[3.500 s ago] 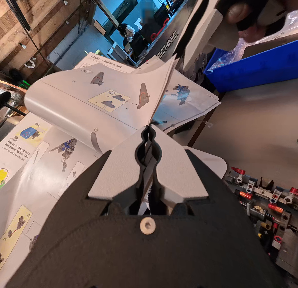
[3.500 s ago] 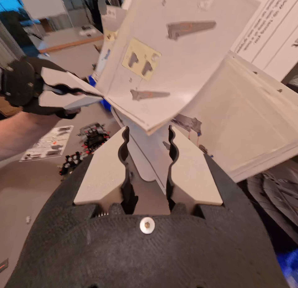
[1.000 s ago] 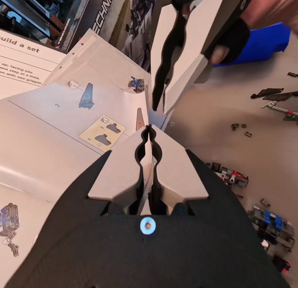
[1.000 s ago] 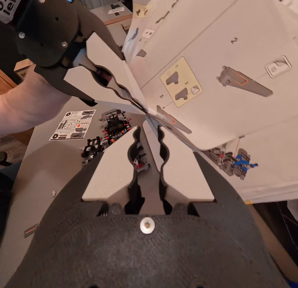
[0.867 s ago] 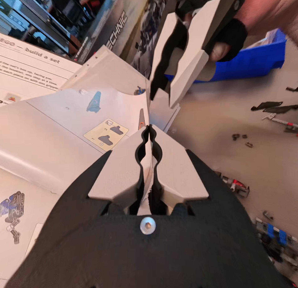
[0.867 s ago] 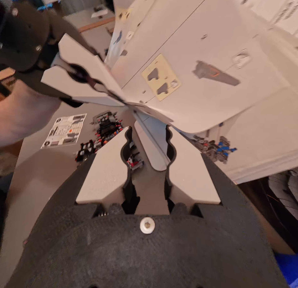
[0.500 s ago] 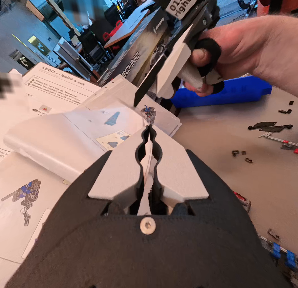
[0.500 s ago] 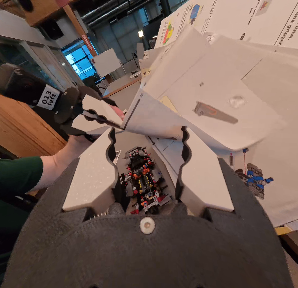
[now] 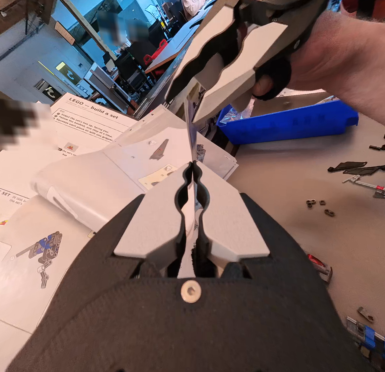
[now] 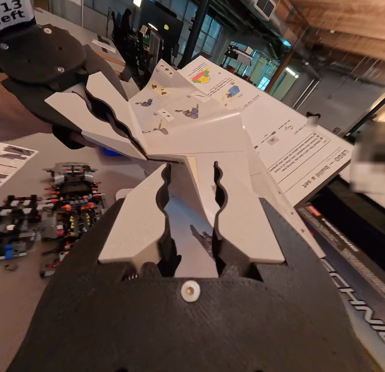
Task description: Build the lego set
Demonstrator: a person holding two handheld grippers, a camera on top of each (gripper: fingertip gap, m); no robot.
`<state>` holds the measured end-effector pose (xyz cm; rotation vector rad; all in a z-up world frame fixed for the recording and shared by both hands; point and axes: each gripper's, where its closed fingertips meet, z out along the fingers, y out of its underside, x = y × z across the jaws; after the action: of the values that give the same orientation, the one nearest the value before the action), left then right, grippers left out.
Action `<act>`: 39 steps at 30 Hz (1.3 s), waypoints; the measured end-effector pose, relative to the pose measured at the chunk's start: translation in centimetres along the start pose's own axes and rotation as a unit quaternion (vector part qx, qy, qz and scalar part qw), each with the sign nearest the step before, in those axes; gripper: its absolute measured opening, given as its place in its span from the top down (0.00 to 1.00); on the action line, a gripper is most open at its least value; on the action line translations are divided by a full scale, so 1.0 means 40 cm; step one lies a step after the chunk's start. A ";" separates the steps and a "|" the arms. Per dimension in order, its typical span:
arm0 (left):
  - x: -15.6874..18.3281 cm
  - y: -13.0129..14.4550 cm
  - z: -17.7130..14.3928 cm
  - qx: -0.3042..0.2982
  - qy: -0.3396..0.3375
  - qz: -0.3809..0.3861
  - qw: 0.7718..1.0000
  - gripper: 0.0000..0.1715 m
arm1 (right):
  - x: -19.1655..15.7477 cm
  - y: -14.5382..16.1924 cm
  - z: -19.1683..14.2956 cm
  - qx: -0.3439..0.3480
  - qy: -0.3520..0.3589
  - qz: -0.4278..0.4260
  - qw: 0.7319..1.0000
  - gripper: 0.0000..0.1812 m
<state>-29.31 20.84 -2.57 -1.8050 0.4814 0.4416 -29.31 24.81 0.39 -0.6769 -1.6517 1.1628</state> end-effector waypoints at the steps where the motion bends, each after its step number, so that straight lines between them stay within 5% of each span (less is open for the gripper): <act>1: -0.002 0.000 0.000 0.000 -0.001 -0.002 1.000 1.00 | -0.001 -0.008 -0.003 0.003 0.006 -0.017 1.000 0.79; 8: -0.017 -0.014 -0.002 0.017 0.011 -0.044 0.999 1.00 | -0.016 -0.042 -0.019 0.018 0.034 -0.106 0.994 0.87; 39: -0.010 -0.022 -0.017 0.020 0.024 -0.036 0.999 1.00 | -0.028 -0.042 -0.021 0.005 0.042 -0.153 0.987 1.00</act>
<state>-29.14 20.45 -1.46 -1.7909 0.4540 0.3371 -27.97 23.53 1.55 -0.4386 -1.6104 0.9091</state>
